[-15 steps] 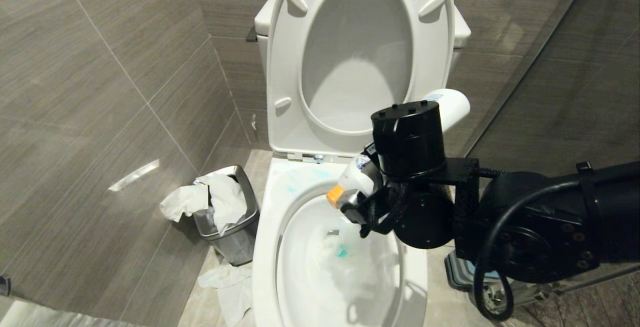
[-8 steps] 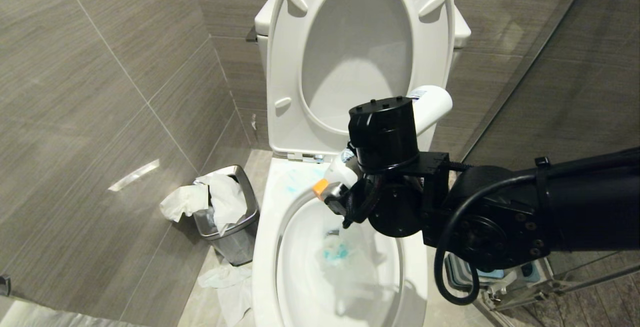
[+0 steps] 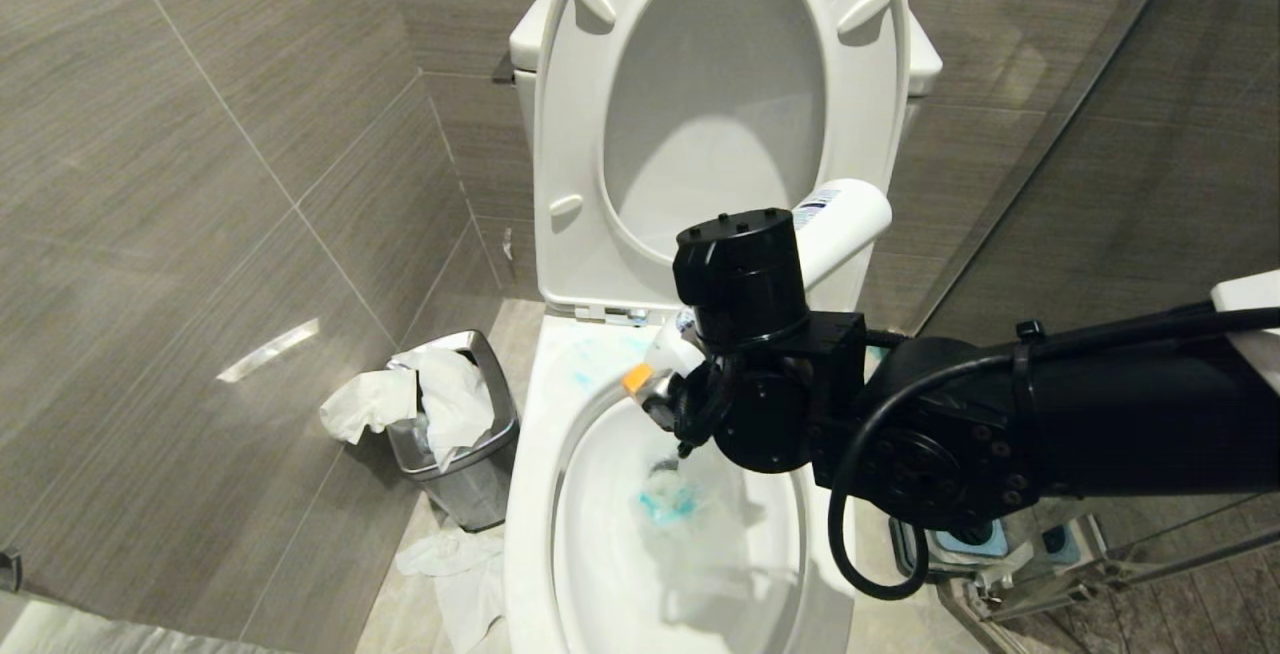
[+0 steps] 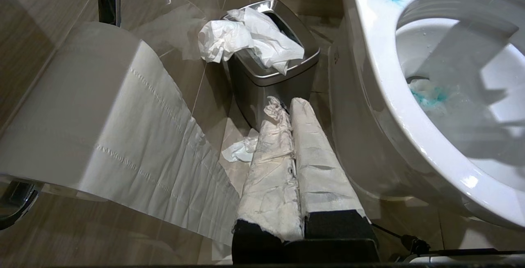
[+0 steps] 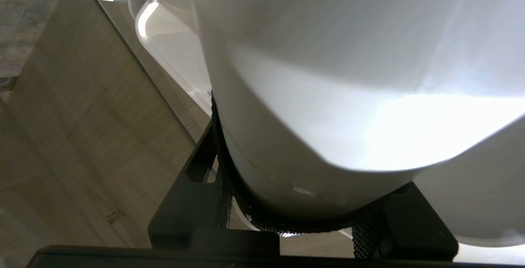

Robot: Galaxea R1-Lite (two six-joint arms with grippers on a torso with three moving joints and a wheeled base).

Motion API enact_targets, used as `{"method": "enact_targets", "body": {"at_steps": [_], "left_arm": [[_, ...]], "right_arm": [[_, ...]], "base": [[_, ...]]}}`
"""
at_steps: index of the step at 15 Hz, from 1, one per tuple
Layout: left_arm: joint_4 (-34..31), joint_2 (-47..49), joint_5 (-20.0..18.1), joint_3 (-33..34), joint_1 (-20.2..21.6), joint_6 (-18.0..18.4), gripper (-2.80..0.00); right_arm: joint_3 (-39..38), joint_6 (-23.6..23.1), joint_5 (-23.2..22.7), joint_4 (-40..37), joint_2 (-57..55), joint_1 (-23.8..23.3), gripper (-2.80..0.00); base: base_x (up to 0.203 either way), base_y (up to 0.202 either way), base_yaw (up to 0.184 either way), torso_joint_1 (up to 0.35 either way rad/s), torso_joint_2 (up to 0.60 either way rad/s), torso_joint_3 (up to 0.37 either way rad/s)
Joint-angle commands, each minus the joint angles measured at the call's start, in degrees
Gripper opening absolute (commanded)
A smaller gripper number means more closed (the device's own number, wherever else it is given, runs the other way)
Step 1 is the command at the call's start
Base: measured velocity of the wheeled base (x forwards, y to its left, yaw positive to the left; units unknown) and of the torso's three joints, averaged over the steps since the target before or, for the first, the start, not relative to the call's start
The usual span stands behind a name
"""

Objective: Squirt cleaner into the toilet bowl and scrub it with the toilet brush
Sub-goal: Pour in the cleaning agent

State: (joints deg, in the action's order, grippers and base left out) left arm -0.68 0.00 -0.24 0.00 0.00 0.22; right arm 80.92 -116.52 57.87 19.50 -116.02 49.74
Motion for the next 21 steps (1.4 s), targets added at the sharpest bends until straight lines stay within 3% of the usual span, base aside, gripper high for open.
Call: {"method": "enact_targets", "body": {"at_steps": [1,6,14,21], "left_arm": [[0.0,0.0,0.0,0.0,0.0,0.0,-2.8],[0.0,0.0,0.0,0.0,0.0,0.0,-2.8],[0.0,0.0,0.0,0.0,0.0,0.0,-2.8],[0.0,0.0,0.0,0.0,0.1,0.0,-2.8]], "right_arm": [[0.0,-0.7,0.6,0.1,0.1,-1.0,-2.8],[-2.6,-2.6,0.6,0.0,3.0,-3.5,-2.8],[-16.2,-1.6,0.1,0.0,12.0,-5.3,-2.8],[-17.5,6.7,-1.6,0.0,10.4,-2.1,-2.8]], "base": [[0.0,0.0,0.0,0.0,0.0,0.0],[0.0,0.0,0.0,0.0,0.0,0.0],[0.0,0.0,0.0,0.0,0.0,0.0],[0.0,0.0,0.0,0.0,0.0,0.0]]}}
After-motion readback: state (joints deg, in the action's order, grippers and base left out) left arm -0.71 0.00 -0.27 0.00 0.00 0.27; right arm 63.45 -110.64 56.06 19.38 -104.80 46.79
